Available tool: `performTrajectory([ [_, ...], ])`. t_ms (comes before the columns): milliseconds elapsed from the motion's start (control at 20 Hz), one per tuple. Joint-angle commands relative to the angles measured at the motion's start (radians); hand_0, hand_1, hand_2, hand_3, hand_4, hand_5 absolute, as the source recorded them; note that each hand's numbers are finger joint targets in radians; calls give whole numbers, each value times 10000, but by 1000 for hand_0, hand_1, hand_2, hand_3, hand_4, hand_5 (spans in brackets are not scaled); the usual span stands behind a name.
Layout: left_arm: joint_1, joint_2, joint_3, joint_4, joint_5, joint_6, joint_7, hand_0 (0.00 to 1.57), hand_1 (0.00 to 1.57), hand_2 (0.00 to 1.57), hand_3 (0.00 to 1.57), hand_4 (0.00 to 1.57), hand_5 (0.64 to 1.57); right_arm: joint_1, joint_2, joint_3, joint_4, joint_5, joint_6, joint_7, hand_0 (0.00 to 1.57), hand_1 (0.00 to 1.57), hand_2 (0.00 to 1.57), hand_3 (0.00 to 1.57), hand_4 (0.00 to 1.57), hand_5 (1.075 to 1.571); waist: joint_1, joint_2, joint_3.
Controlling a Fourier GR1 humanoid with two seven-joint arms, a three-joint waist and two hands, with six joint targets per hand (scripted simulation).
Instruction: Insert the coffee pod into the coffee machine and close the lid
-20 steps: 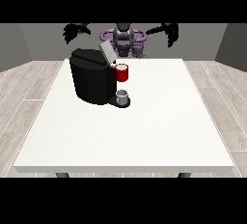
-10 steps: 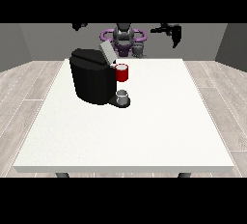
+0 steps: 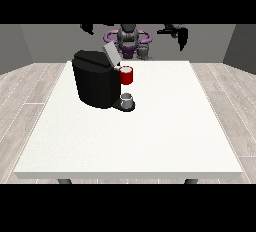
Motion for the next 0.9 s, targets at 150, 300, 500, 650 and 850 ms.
performTrajectory([
  [150,1103,-213,-1095,-1754,1279,873,898,0,0,0,0,0,1571,-242,234,-91,796,-103,339,-502,0,0,0,0,0,1571,-27,370,0],
  [300,1515,-216,-1157,-2315,1014,341,539,0,0,0,0,0,1571,-1163,-457,-974,1528,-438,566,-353,0,0,0,0,0,1571,430,1037,0],
  [500,1964,-64,-1274,-3001,892,468,560,0,0,0,0,0,1571,-1663,-319,-999,1895,-549,673,-289,0,0,0,0,0,1571,220,1374,-1],
  [650,1886,436,-897,-3180,1436,343,931,0,0,0,0,0,1571,-1798,-102,-838,2103,-292,598,-901,0,0,0,0,0,1571,-125,1675,-2],
  [850,1603,237,-1248,-3475,1169,899,968,0,0,0,0,0,1571,-2533,83,-723,2789,31,296,-893,0,0,0,0,0,1571,-114,2119,-2],
])
